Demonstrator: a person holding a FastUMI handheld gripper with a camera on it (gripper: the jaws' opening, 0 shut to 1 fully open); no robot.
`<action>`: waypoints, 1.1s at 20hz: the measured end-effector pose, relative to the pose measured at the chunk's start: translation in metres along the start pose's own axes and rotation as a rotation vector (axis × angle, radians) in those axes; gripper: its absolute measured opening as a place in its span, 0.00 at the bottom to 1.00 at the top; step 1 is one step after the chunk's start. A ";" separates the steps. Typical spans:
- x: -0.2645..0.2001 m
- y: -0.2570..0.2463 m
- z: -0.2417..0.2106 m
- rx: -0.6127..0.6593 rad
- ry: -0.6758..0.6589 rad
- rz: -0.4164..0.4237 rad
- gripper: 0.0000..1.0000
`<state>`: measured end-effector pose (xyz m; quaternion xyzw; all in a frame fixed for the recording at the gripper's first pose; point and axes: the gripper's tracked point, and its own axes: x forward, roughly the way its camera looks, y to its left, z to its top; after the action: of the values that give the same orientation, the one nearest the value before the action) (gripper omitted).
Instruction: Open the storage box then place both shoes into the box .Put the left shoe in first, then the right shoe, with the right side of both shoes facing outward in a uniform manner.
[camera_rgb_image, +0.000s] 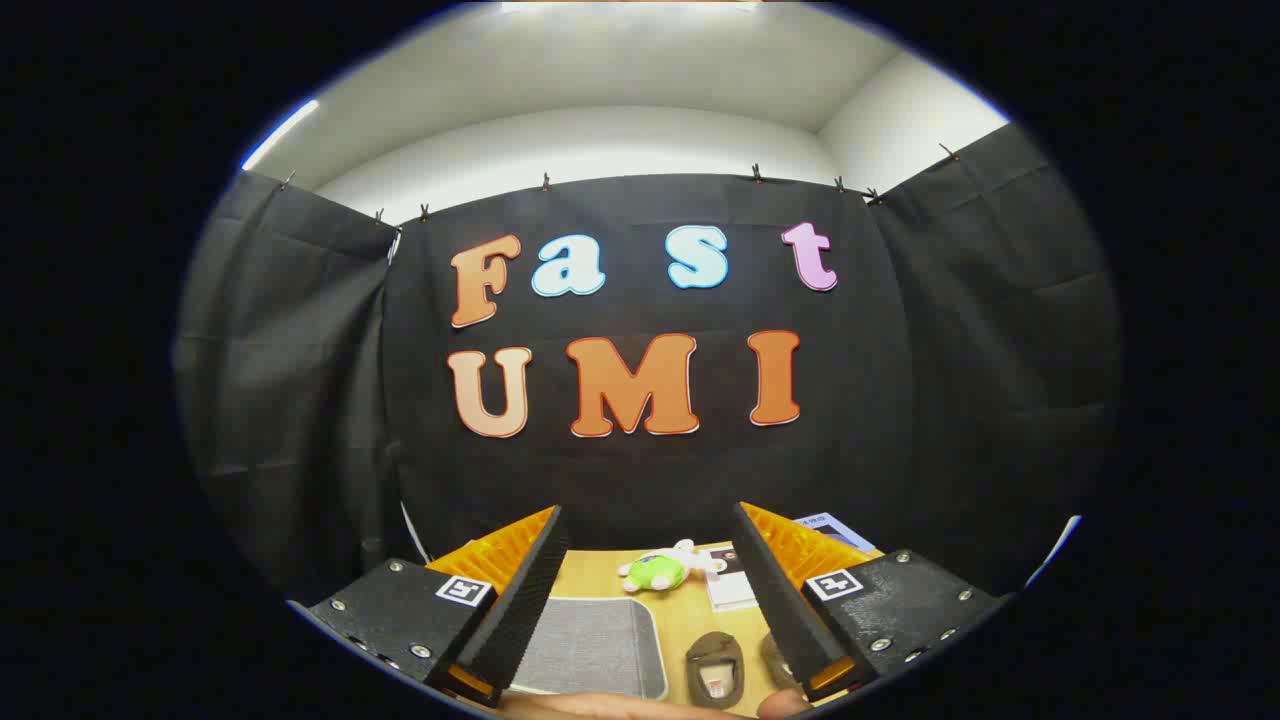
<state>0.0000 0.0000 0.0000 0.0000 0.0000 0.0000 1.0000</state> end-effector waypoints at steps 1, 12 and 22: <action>-0.001 0.001 -0.003 0.000 0.006 0.005 0.98; -0.009 0.014 -0.012 -0.041 0.019 0.023 0.98; 0.015 -0.033 -0.010 -0.055 -0.015 -0.016 0.98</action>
<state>0.0155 -0.0331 -0.0100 -0.0274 -0.0074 -0.0079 0.9996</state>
